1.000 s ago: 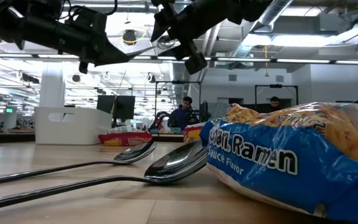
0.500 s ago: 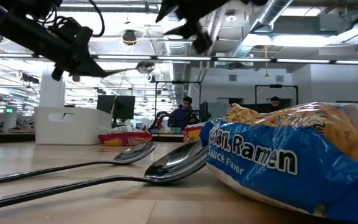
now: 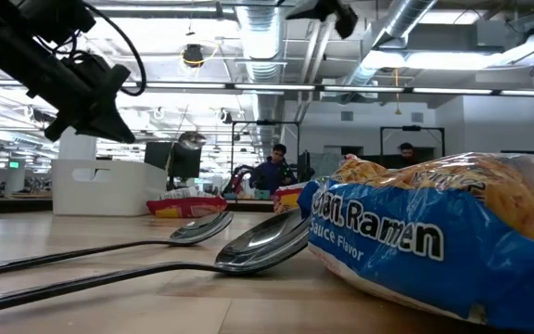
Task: Pick & Place Food Item
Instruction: Put the silver spoon into the white bin
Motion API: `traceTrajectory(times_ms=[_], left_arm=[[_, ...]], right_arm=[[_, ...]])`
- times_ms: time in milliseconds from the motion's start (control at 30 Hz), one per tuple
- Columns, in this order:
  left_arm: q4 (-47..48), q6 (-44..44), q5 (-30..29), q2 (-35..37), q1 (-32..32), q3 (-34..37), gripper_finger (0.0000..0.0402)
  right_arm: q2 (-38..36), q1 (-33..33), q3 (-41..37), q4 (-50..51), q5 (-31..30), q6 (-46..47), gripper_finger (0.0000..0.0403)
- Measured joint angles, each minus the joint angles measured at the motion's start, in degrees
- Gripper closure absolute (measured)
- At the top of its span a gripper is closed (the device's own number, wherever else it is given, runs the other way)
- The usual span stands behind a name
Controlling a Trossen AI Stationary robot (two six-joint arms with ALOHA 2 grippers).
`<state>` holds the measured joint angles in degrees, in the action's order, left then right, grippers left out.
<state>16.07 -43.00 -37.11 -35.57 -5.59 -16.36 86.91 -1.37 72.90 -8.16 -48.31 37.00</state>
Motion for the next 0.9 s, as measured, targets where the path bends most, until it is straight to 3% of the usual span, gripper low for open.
traceTrajectory(times_ms=[333, 533, 700, 900], left_arm=[[3.04, -11.32, 4.38, -0.02, 0.01, -1.88, 0.0399], [4.5, -11.98, 5.8, -0.02, 0.02, -7.07, 0.0399], [11.32, -11.18, 5.95, -0.02, 0.01, -13.71, 0.0399], [26.05, -11.0, 5.53, -0.04, 0.01, -20.5, 0.0398]], right_arm=[[-2.59, 1.95, 0.0, 13.03, 0.48, 0.03, 0.0288], [-2.54, 2.86, 0.0, 15.15, 1.92, -0.08, 0.0288], [-2.53, 3.5, 0.0, 15.75, 2.2, -0.12, 0.0288], [-2.53, 3.7, 0.0, 15.67, 2.27, -1.51, 0.0288]])
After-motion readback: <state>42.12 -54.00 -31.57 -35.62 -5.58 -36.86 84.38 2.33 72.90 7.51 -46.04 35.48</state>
